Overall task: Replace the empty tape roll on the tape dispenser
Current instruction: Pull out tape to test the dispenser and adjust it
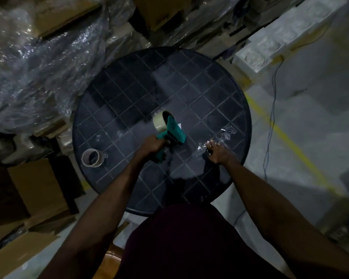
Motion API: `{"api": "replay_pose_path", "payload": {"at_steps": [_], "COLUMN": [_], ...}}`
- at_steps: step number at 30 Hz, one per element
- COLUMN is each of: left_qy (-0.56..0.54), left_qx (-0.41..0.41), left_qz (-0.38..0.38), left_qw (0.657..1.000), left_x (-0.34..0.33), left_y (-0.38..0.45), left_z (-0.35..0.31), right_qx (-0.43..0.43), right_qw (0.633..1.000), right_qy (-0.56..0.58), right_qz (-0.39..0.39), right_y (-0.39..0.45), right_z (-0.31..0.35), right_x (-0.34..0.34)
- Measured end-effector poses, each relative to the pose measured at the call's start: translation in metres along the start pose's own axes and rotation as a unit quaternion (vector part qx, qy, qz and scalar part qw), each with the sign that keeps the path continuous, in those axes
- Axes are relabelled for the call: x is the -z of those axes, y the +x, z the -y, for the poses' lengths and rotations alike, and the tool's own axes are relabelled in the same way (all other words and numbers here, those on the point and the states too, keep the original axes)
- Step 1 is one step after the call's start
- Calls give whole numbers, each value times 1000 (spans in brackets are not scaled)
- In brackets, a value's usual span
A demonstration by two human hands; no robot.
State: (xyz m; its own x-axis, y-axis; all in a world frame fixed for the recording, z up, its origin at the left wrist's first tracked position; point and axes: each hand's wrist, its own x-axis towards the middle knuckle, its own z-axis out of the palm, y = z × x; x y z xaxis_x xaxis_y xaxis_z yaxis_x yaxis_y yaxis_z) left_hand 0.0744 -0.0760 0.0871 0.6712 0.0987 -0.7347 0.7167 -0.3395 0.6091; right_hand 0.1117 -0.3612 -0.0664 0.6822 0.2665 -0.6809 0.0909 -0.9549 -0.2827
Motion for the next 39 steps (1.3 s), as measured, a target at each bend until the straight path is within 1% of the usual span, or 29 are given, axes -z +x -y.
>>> {"api": "replay_pose_path", "payload": {"at_steps": [2, 4, 6, 8, 11, 12, 13, 15, 16, 17, 19, 23, 26, 30, 32, 36, 39], "left_qy": [-78, -122, -166, -213, -249, -257, -267, -286, -294, -302, -311, -343, -344, -355, -364, -349, -331], "left_qx": [17, 17, 31, 49, 64, 69, 73, 89, 99, 108, 116, 111, 103, 102, 100, 103, 105], "left_qz": [0, 7, 15, 26, 39, 52, 68, 91, 99, 106, 115, 125, 141, 158, 167, 191, 212], "left_qw": [997, 992, 986, 976, 965, 962, 958, 950, 945, 941, 936, 924, 922, 916, 911, 912, 913], "left_x": [4, 6, 7, 8, 10, 10, 10, 11, 11, 11, 11, 9, 9, 10, 11, 13, 15], "left_y": [-3, -6, -7, -6, -12, -14, -15, -13, -13, -12, -16, -19, -22, -26, -28, -30, -30], "left_z": [12, 23, 35, 47, 55, 56, 59, 68, 72, 77, 80, 87, 93, 100, 103, 109, 113], "right_qx": [-10, -10, 13, 40, 26, 14, -2, -45, -72, -86, -89, -87, -98, -102, -107, -126, -121], "right_qw": [999, 995, 984, 965, 930, 911, 885, 819, 788, 766, 738, 742, 720, 702, 701, 714, 718], "right_qy": [33, 53, 110, 212, 333, 381, 442, 564, 609, 637, 669, 665, 687, 705, 705, 688, 682], "right_qz": [-23, -84, -138, -151, -155, -156, -145, -96, -58, -24, 13, 24, 13, 28, 27, -25, -70], "right_y": [-3, -14, -27, -40, -46, -43, -42, -45, -51, -53, -53, -47, -46, -46, -48, -46, -42], "right_z": [4, 13, 30, 56, 91, 100, 108, 125, 133, 138, 141, 149, 156, 167, 175, 187, 196], "right_x": [0, -5, -18, -30, -49, -54, -54, -41, -29, -19, -1, 19, 27, 33, 37, 38, 36]}}
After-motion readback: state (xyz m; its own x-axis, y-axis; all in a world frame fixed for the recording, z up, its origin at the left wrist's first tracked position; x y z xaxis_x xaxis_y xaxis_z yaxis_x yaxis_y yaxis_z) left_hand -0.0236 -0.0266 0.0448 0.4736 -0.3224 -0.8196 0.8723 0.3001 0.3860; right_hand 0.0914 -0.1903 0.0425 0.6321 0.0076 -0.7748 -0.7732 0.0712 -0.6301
